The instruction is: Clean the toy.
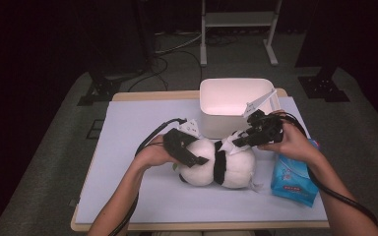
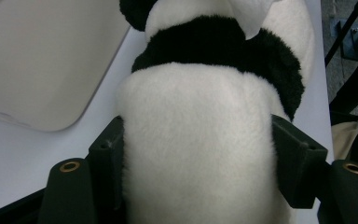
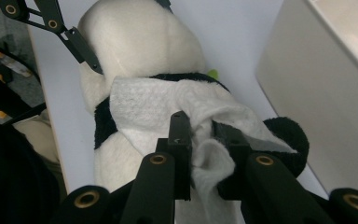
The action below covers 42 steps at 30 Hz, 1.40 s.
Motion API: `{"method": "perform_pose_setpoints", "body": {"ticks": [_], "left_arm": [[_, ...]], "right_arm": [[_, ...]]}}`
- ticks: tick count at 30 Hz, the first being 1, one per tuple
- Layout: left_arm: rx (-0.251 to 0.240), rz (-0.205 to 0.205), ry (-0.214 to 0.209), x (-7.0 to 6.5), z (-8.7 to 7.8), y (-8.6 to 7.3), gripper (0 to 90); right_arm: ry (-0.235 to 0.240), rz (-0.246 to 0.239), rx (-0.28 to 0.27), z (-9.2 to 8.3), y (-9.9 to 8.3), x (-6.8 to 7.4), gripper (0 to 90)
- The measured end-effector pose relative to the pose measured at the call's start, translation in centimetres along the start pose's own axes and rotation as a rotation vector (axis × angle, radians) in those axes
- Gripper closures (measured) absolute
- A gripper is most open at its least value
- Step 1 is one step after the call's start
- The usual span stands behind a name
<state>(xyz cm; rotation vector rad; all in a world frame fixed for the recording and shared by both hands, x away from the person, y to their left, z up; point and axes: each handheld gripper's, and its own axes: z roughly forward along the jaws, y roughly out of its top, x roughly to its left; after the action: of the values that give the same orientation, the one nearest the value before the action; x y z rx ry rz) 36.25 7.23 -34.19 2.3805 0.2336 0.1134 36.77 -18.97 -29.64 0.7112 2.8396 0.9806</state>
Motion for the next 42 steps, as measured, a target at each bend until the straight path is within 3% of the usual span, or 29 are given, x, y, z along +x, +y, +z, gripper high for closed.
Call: {"method": "perform_pose_setpoints", "body": {"ticks": [7,12,16,24,32,42], "left_arm": [[-0.018,-0.061,-0.024,-0.6,0.5,-1.8,22.7],[-0.013,-0.081,-0.018,-0.9,0.1,-1.9,13.2],[-0.037,-0.11,-0.025,-0.6,-0.5,-1.9,9.3],[-0.04,-0.162,-0.054,0.0,-0.5,-2.6,2.5],[-0.026,-0.17,-0.127,-0.1,0.8,-3.0,2.4],[-0.072,-0.143,-0.129,-1.0,0.6,-3.7,11.2]], "right_arm": [[0.041,-0.012,0.007,1.5,-0.9,0.6,78.0],[0.042,-0.039,0.018,1.7,-1.0,1.5,78.0],[0.034,-0.051,0.022,1.6,-1.2,1.9,78.0],[0.05,-0.042,0.014,1.3,-2.1,2.2,78.0],[0.064,-0.038,0.014,0.9,-3.1,2.4,78.0],[0.077,-0.037,0.01,0.7,-3.9,2.3,78.0]]}}
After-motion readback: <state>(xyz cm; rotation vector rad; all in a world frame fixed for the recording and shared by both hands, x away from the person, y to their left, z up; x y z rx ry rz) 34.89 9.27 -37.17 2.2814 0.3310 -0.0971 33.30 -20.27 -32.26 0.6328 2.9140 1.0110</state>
